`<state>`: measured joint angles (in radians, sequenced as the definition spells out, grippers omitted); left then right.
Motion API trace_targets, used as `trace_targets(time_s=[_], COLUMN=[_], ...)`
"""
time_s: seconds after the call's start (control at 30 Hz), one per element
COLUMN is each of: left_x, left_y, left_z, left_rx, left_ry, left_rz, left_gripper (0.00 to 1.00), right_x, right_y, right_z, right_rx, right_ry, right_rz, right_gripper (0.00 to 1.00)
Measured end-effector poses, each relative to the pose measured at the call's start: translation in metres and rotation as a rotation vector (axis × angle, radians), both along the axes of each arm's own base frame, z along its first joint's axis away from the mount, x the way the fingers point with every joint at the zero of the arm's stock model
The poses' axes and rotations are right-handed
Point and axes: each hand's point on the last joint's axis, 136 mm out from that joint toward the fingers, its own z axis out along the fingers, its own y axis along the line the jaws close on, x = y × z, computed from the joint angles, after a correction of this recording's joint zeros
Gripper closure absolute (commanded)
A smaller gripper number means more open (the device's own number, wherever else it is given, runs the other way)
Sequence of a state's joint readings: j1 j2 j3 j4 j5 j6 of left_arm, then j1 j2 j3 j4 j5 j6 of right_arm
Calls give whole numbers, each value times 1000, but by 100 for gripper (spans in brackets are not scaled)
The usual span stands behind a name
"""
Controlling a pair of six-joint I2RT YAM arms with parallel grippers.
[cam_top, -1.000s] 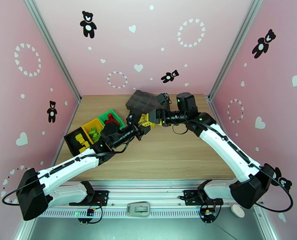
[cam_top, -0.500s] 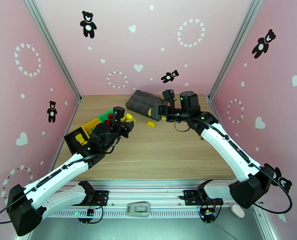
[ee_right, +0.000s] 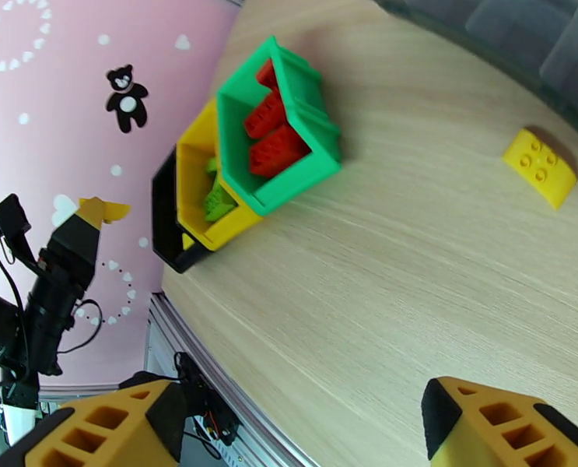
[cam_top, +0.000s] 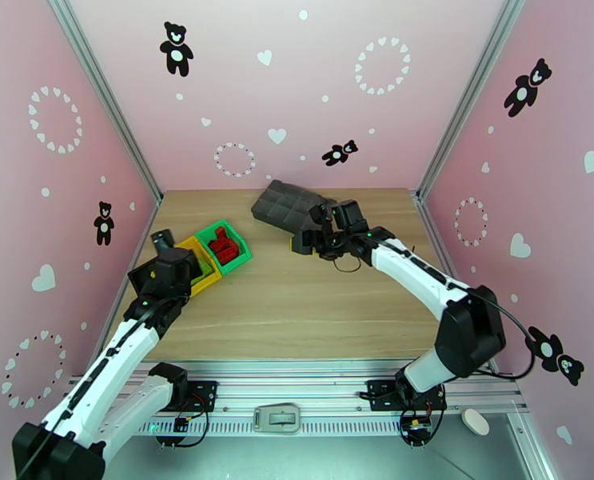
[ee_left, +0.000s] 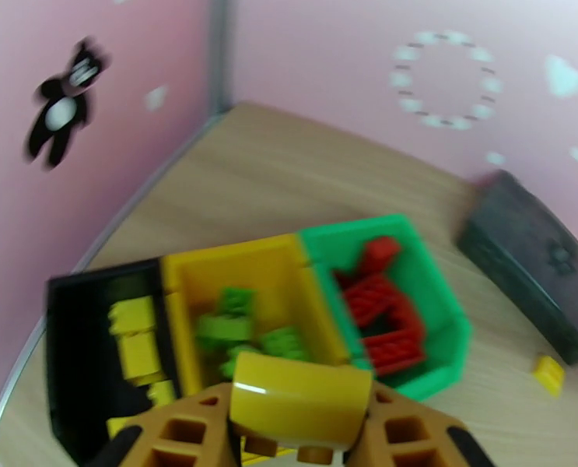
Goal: Sort the legos into containers by color
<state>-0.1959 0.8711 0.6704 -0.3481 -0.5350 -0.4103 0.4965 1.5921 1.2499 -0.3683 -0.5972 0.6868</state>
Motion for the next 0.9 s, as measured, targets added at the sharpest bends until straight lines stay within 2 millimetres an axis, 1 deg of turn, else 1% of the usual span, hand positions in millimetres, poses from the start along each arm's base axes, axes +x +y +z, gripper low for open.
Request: trace_targets(time_s=[0.1,0.2,0.3,0.33,0.37,0.43,0.47,0.5,0.53,0.6,0.8,0.9], left_x=[-7,-12,-15,-17,-18,-20,-21,-21,-21,-22,-22,-20], left_y=[32,57,76,79,83,89,91,92,93,94,93,88], left_z=[-10,-21,-34,-37,-40,-46,-48,-49,-50,-51,-52,-48], left_rx=[-29,-51,-69,-73,-77,-86,-89,-93,-94,-96,-103,-116], left_ry=[15,38,70,79,87,100,106,109,112,115,114,101], left_rz=[127,228,300,314,329,348,355,363,367,371,371,341], left_gripper=[82,84,84,82,74,46,28,15,9,2,2,2], right_x=[3,6,7,8,8,9,9,10,11,13,25,36], right_y=[3,6,6,7,7,7,7,7,7,6,4,1], right_z=[-12,-20,-27,-28,-28,-30,-32,-34,-36,-44,-68,-80], right_rx=[-8,-11,-17,-17,-18,-20,-24,-28,-34,-50,-115,-176], right_ry=[13,22,29,30,29,30,28,29,30,33,46,37], right_rz=[8,13,17,17,19,19,20,19,20,17,-7,-37], right_gripper=[17,18,18,18,18,17,18,17,17,18,25,29])
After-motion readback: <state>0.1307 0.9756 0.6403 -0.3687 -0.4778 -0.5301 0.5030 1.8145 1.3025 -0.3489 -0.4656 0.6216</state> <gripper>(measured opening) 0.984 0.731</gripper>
